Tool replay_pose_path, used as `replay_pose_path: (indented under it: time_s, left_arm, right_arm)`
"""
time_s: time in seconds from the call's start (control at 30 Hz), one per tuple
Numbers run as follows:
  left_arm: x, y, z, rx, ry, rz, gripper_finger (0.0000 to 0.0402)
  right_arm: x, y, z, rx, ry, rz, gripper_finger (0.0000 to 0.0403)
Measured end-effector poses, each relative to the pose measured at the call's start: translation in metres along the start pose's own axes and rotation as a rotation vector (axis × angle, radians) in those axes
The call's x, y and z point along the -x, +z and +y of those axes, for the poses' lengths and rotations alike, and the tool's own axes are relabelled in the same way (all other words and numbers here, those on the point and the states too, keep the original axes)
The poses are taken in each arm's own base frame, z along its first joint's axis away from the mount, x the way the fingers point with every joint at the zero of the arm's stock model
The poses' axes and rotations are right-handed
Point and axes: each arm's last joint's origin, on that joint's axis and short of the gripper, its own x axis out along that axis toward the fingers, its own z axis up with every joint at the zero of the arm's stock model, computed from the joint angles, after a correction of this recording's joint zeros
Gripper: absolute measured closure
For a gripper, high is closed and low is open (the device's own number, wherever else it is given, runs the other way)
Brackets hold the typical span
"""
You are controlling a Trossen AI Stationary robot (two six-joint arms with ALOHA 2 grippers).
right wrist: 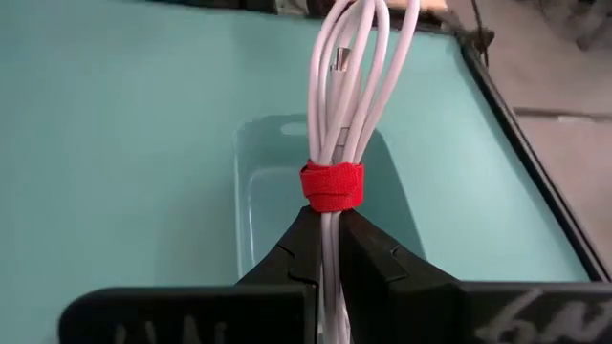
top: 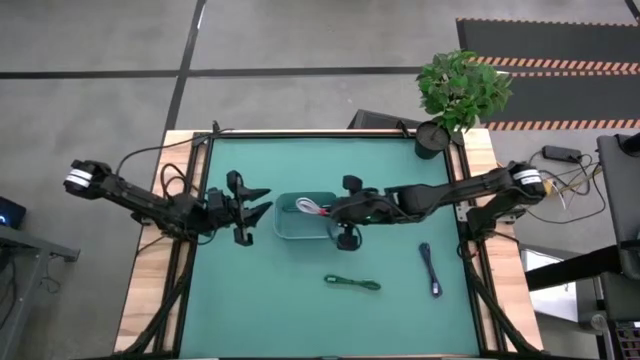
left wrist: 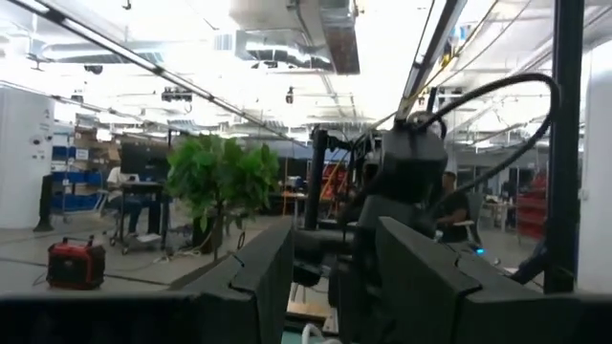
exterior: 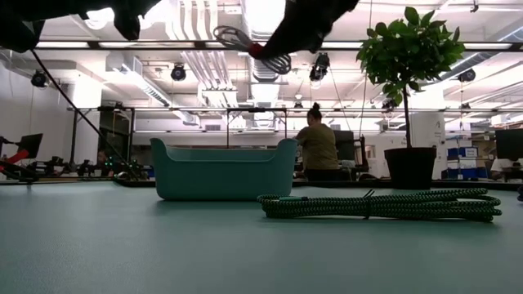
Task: Pick and place USB-C Cables
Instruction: Put the white charger cable into the green bin
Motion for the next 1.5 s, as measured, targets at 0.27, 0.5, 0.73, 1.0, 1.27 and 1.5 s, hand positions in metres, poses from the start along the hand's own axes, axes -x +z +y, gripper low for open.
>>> replay_pose_path:
  time_s: [0.27, 0.5, 0.73, 1.0, 1.27, 1.5]
  left_arm:
    - [0.007, 0.005, 0.004, 0.032, -0.013, -0.023, 0.0265]
    - [0.012, 0.007, 0.007, 0.040, -0.011, -0.040, 0.0265]
    - [0.013, 0.008, 0.008, 0.044, -0.011, -0.046, 0.0265]
    - [0.013, 0.008, 0.008, 0.043, -0.011, -0.046, 0.0265]
    - [0.013, 0.008, 0.007, 0.042, -0.011, -0.043, 0.0265]
    - [0.014, 0.007, 0.008, 0.041, -0.011, -0.043, 0.0265]
  right_arm:
    - [-0.029, 0.014, 0.008, 0.046, 0.002, 0.191, 0.0390]
    - [-0.036, 0.024, 0.009, 0.071, 0.002, 0.333, 0.0390]
    - [-0.032, 0.035, 0.000, 0.064, 0.001, 0.376, 0.0390]
    - [-0.059, 0.031, -0.019, -0.019, 0.103, 0.379, 0.0390]
    - [-0.087, 0.015, -0.035, -0.095, 0.165, 0.442, 0.0390]
    - [-0.113, 0.007, -0.034, -0.097, 0.161, 0.491, 0.0390]
